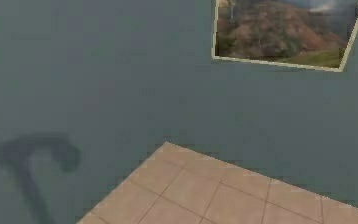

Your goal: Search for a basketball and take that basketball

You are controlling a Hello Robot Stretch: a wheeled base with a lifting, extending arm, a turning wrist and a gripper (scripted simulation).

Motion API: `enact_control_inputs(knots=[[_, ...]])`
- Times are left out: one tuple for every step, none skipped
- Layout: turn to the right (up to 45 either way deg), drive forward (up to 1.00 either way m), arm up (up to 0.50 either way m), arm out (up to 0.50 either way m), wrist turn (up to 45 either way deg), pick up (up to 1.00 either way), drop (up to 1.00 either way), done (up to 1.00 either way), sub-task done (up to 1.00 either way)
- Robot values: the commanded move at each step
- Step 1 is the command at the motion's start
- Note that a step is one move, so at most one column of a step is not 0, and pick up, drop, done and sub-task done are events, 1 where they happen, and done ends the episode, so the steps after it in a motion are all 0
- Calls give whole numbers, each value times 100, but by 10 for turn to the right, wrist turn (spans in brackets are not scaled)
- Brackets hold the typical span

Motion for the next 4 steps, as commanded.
enact_control_inputs(knots=[[450,0,0,0,0,0,0,0,0],[450,0,0,0,0,0,0,0,0],[450,0,0,0,0,0,0,0,0],[240,0,0,0,0,0,0,0,0]])
